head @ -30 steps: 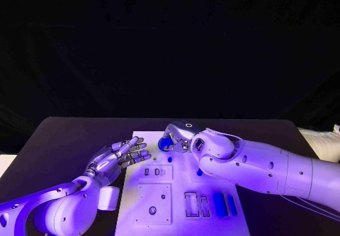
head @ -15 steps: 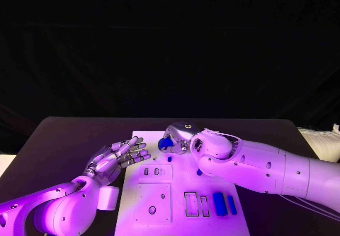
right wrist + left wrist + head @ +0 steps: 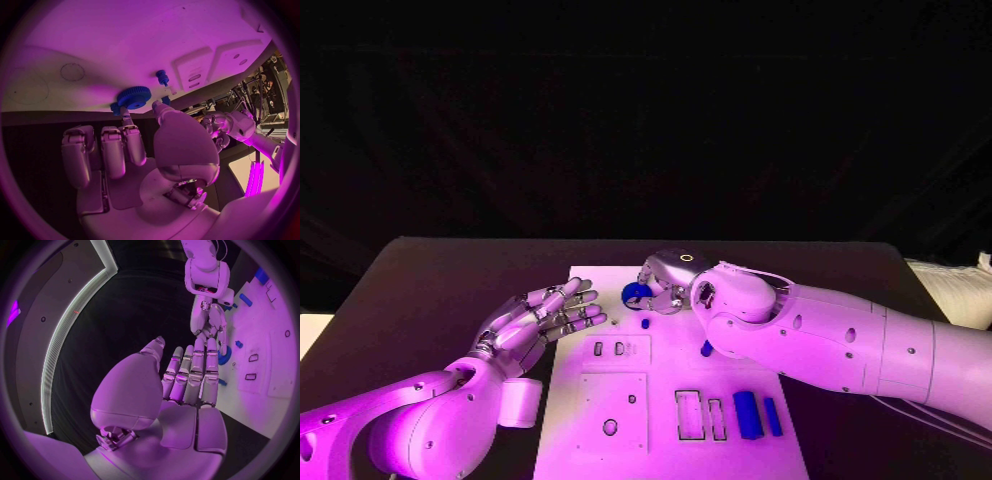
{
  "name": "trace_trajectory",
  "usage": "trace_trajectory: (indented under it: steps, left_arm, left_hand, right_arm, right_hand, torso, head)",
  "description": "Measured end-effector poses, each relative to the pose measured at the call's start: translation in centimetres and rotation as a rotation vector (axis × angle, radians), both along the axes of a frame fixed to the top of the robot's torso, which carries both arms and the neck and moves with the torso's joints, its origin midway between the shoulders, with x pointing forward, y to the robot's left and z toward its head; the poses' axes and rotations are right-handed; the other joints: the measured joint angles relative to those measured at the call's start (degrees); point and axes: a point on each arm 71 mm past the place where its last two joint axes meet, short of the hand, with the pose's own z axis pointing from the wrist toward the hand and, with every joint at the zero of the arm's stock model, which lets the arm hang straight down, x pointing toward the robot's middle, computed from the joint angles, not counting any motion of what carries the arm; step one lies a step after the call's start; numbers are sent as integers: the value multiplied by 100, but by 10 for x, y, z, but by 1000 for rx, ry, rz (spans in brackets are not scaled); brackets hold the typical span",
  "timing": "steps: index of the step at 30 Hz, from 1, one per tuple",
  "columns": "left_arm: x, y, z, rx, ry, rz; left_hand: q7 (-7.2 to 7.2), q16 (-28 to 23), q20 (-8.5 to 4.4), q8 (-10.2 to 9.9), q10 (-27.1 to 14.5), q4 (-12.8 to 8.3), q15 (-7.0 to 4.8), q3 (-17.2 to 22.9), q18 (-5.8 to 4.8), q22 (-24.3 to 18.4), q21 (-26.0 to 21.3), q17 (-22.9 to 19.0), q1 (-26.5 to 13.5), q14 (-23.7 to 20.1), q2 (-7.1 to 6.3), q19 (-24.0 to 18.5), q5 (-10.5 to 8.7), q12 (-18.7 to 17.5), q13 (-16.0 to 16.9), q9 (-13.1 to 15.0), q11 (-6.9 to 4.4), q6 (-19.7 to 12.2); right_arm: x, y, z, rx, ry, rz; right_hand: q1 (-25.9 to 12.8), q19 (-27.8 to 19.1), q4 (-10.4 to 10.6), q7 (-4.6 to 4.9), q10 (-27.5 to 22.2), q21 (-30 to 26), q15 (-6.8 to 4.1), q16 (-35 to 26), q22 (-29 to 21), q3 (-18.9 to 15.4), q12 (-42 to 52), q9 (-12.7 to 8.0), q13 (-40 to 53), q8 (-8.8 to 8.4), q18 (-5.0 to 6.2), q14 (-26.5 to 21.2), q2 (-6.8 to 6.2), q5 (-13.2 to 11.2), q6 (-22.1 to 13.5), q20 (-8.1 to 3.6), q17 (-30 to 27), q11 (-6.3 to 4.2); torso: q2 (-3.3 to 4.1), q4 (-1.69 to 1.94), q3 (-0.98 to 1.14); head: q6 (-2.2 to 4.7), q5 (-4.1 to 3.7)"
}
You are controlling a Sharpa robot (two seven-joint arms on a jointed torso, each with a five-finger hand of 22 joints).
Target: Assemble the parts on the task board
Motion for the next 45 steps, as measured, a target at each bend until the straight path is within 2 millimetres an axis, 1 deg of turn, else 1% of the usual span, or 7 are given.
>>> trace_trajectory:
  steps: [5,11,14,18,27,35,45]
  left_arm:
    - [0,0,0,0,0,0]
    - [0,1,0,1,1,0]
    - [0,1,0,1,1,1]
    - [0,2,0,2,2,3]
    - [2,2,-1,2,1,2]
    - [3,0,-2,0,1,0]
    - [5,1,-3,0,1,1]
  left_hand:
    - [0,0,0,0,0,0,0,0,0,0,0,0,22,0,22,0,0,0,0,0,0,0]
    - [0,0,0,0,0,0,0,0,0,0,0,0,22,0,22,0,0,0,0,0,0,0]
    - [0,-22,0,0,0,-15,0,15,0,0,0,1,22,0,22,0,0,0,0,0,0,0]
    - [0,-22,0,0,0,-15,0,15,0,1,0,1,22,0,22,0,0,0,0,0,0,0]
    - [0,-22,0,0,0,-31,0,32,-1,1,0,1,22,0,22,0,0,0,0,0,0,0]
    - [0,-22,0,0,0,-15,0,48,0,-5,0,1,22,0,22,0,0,0,0,0,0,0]
    - [0,-22,0,1,0,-15,0,48,0,-5,0,1,22,0,22,0,0,0,0,0,0,0]
  right_arm:
    - [-2,-6,3,47,-37,-3]
    - [-12,-29,13,138,-101,9]
    - [-16,-54,19,177,-99,0]
    - [-16,-100,22,220,-51,-48]
    - [-22,-172,18,291,61,-116]
    - [-21,-199,10,312,107,-147]
    - [-16,-202,-5,321,145,-157]
  right_hand:
    - [165,0,-61,-10,0,0,0,0,0,111,29,-11,0,11,0,0,21,98,10,0,0,0]
    - [442,0,-118,-9,0,0,0,0,-1,200,29,-22,-1,10,0,0,-101,155,9,0,-1,0]
    - [629,0,-186,10,0,0,0,0,-1,229,28,-17,-1,10,0,0,-187,149,29,0,-1,0]
    - [1176,0,-585,11,0,0,0,0,-2,141,-16,-17,-1,11,0,0,-387,62,29,0,-1,0]
    - [1713,0,-1035,11,0,0,0,0,-2,-88,-16,-17,-2,11,0,0,-385,62,30,0,4,0]
    - [1713,0,-1051,11,0,0,-1,23,-3,-104,-16,-17,-2,11,0,0,-385,63,30,-1,3,0]
    - [1745,0,-1051,13,0,0,-1,23,-3,-104,-16,-18,-2,11,0,0,-350,78,32,-1,2,0]
  torso:
    - [0,-3,3]
    - [-3,-3,6]
    - [-9,-10,7]
    - [-17,-44,4]
    - [-41,-126,40]
    - [-49,-157,81]
    - [-50,-154,81]
  head:
    - [9,-1]
    - [30,-31]
    - [43,-40]
    - [69,-46]
    - [101,-105]
    - [101,-145]
    - [50,-121]
